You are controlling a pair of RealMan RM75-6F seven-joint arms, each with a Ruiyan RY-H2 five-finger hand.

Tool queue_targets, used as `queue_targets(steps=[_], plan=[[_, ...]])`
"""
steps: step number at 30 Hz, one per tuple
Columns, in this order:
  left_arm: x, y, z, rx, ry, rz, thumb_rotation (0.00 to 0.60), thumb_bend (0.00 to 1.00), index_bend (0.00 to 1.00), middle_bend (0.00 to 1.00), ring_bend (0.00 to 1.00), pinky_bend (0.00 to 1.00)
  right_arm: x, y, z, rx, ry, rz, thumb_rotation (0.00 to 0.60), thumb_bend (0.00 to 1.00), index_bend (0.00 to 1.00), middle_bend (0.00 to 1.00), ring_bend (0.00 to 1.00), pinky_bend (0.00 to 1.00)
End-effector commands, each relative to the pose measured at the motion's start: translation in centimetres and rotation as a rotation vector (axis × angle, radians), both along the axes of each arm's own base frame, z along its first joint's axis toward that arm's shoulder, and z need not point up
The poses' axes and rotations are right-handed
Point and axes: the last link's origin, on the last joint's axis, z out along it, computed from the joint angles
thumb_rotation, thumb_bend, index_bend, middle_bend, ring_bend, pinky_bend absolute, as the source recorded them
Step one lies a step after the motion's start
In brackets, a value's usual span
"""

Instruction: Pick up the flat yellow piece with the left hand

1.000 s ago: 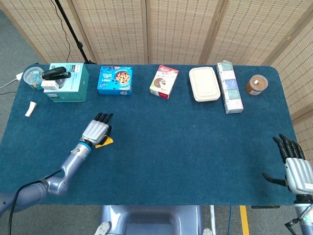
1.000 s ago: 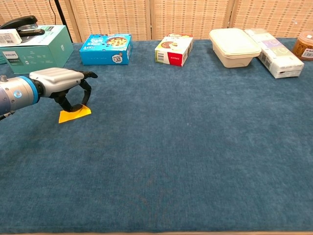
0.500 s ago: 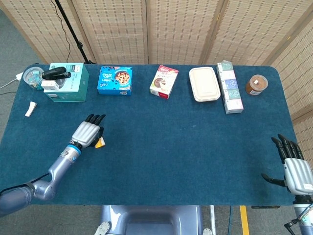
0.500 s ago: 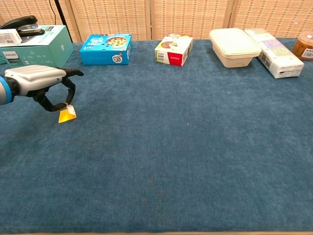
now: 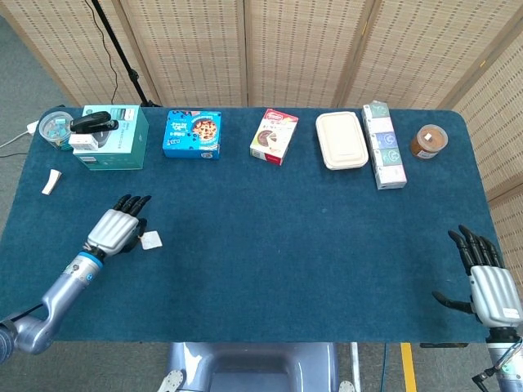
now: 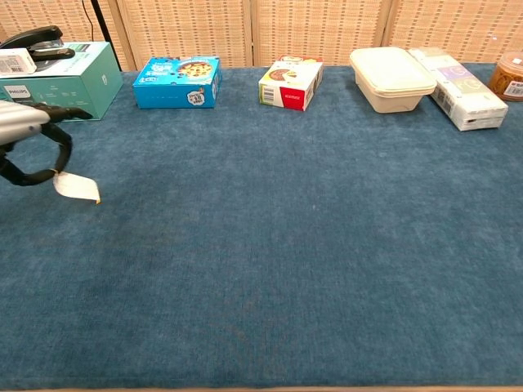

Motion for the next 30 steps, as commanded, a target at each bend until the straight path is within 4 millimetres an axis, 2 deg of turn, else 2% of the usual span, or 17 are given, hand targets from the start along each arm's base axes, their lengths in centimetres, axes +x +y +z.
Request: queue_targets(steps=[1, 8, 18, 24, 30], plan=[[-0.7, -0.8, 1.5, 0.022, -0.014, 0.004, 0.6, 0.43, 0.69, 0.0, 0.0, 0.0, 0.0, 0.1, 0.1, -0.001, -0.003, 0.002, 0.6, 0.0, 0.0, 0.0, 0.0, 0.0], [-0.4, -1.9, 4.3, 0.074, -0.06, -0.02, 0.6, 0.43, 0.69, 0.0, 0.0, 0.0, 0.3, 0.3, 0.6, -0.015, -0.021, 0.012, 0.6, 0.0, 0.0, 0.0, 0.0, 0.0], [0.0, -3.7, 5.9, 0.135, -0.159, -0.018, 0.6, 0.43, 0.65, 0.0, 0.0, 0.0, 0.2, 0.4, 1.1, -0.023, -0.034, 0.016, 0.6, 0.0, 0.0, 0.0, 0.0, 0.0], [-1.5, -6.5, 8.4, 0.295, -0.174, -0.001, 0.6, 0.43, 0.64, 0.0, 0.0, 0.0, 0.3, 0.4, 1.1, -0.021, -0.037, 0.02, 0.6, 0.0, 0.0, 0.0, 0.0, 0.0], [-3.0, -9.4, 9.7, 0.444, -0.223, 0.065, 0.6, 0.43, 0.64, 0.0, 0.0, 0.0, 0.3, 0.4, 1.0, -0.014, -0.036, 0.018, 0.6, 0.0, 0.0, 0.0, 0.0, 0.0]])
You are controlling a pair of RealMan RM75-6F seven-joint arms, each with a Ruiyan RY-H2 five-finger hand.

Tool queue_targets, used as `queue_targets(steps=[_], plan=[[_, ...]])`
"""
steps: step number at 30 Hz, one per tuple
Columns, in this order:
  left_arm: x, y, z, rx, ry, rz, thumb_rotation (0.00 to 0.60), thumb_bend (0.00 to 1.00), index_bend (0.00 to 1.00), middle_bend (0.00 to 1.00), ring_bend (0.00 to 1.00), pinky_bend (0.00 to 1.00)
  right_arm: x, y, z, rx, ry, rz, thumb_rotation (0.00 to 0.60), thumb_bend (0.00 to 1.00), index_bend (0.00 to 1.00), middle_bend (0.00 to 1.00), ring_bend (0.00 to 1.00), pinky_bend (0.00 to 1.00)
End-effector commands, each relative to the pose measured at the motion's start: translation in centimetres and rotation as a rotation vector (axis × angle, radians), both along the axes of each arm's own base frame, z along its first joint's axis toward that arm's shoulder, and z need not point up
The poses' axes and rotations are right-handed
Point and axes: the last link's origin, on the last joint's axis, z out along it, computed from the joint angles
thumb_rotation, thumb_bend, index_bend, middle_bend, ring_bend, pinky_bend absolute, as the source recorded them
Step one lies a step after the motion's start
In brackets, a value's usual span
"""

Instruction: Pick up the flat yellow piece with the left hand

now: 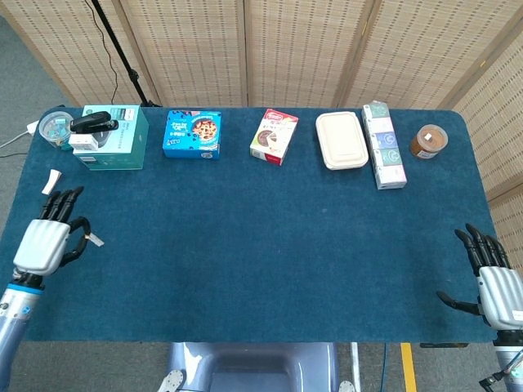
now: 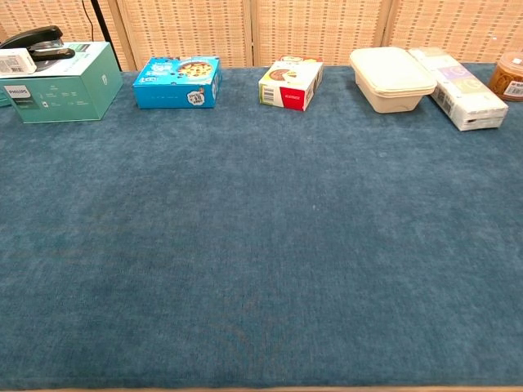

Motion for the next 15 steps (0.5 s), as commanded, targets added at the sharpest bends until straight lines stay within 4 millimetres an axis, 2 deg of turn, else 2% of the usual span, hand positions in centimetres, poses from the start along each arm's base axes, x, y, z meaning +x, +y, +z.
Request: queue_targets(steps=[1, 3, 5, 8, 12, 15], plan=[[-0.9, -1.8, 0.6, 0.079, -0.034, 0.056, 0.6, 0.43, 0.63, 0.0, 0.0, 0.0, 0.0, 0.0, 0.0, 0.002, 0.0, 0.0, 0.6, 0.0, 0.0, 0.0, 0.0, 0.0], [-1.4, -2.5, 0.7, 0.086, -0.057, 0.094, 0.6, 0.43, 0.6, 0.0, 0.0, 0.0, 0.0, 0.0, -0.1, 0.002, 0.002, 0.001, 0.6, 0.0, 0.0, 0.0, 0.0, 0.0], [-1.7, -2.9, 0.7, 0.063, -0.044, 0.118, 0.6, 0.42, 0.53, 0.0, 0.0, 0.0, 0.0, 0.0, -0.1, 0.002, 0.001, 0.002, 0.6, 0.0, 0.0, 0.0, 0.0, 0.0], [-1.6, -3.1, 0.8, 0.036, -0.039, 0.139, 0.6, 0.39, 0.36, 0.0, 0.0, 0.0, 0.1, 0.1, 0.0, -0.001, 0.002, 0.005, 0.6, 0.0, 0.0, 0.0, 0.0, 0.0], [-1.5, -3.4, 0.8, 0.007, -0.025, 0.157, 0.6, 0.27, 0.17, 0.0, 0.0, 0.0, 0.1, 0.2, 0.0, 0.0, 0.001, 0.006, 0.6, 0.0, 0.0, 0.0, 0.0, 0.0], [-1.5, -3.5, 1.0, 0.003, -0.034, 0.16, 0.6, 0.23, 0.14, 0.0, 0.0, 0.0, 0.2, 0.2, 0.0, 0.002, -0.001, 0.009, 0.6, 0.0, 0.0, 0.0, 0.0, 0.0]])
